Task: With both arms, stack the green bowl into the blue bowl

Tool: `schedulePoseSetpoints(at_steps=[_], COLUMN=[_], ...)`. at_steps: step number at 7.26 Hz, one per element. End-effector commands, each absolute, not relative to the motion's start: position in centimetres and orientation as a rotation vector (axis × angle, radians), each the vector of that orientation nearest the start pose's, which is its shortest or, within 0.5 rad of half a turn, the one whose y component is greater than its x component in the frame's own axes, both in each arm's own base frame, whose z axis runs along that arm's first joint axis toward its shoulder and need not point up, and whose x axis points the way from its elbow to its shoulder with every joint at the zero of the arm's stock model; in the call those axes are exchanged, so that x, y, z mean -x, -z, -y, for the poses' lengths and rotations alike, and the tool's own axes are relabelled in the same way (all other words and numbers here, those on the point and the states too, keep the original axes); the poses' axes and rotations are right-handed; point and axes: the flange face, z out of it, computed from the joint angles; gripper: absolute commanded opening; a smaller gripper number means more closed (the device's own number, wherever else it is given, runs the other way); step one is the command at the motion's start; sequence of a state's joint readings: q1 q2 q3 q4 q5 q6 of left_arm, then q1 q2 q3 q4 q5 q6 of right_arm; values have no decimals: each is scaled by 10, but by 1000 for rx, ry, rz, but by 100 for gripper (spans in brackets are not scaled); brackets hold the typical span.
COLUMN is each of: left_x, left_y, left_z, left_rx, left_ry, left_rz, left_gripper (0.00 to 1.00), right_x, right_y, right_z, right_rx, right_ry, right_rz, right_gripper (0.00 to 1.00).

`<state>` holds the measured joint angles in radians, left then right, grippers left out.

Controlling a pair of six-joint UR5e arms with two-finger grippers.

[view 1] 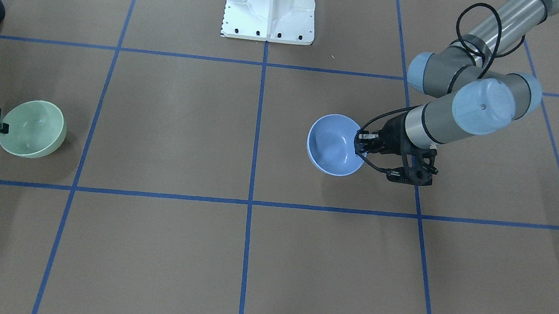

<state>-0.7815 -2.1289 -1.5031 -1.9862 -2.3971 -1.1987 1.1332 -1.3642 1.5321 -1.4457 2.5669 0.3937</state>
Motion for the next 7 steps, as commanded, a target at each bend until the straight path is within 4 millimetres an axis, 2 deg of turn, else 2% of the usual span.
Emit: schedulePoseSetpoints(at_steps=[1,2,3,4,5,7], left_x=[-495,-508,-524,-537,-544,-553], left_y=[-266,-255,-247,-244,-246,-244], left_z=[512,510,505,497,492,485], left_rx=[156,182,141,118,135,137], left_ry=[21,44,60,65,70,62], left_rz=[-1114,-1113,-1102,-1092,-1083,-1079], left_gripper=[0,0,0,0,0,0], right_x=[208,214,214,219,231,241], right_y=[-475,-446,-422,-409,-398,-396], right_z=[577,586,585,585,587,584], right_rx=[140,127,102,103,104,113], right_ry=[143,124,130,124,124,129], right_rz=[1053,1062,1078,1082,1079,1074], right_gripper=[0,0,0,0,0,0])
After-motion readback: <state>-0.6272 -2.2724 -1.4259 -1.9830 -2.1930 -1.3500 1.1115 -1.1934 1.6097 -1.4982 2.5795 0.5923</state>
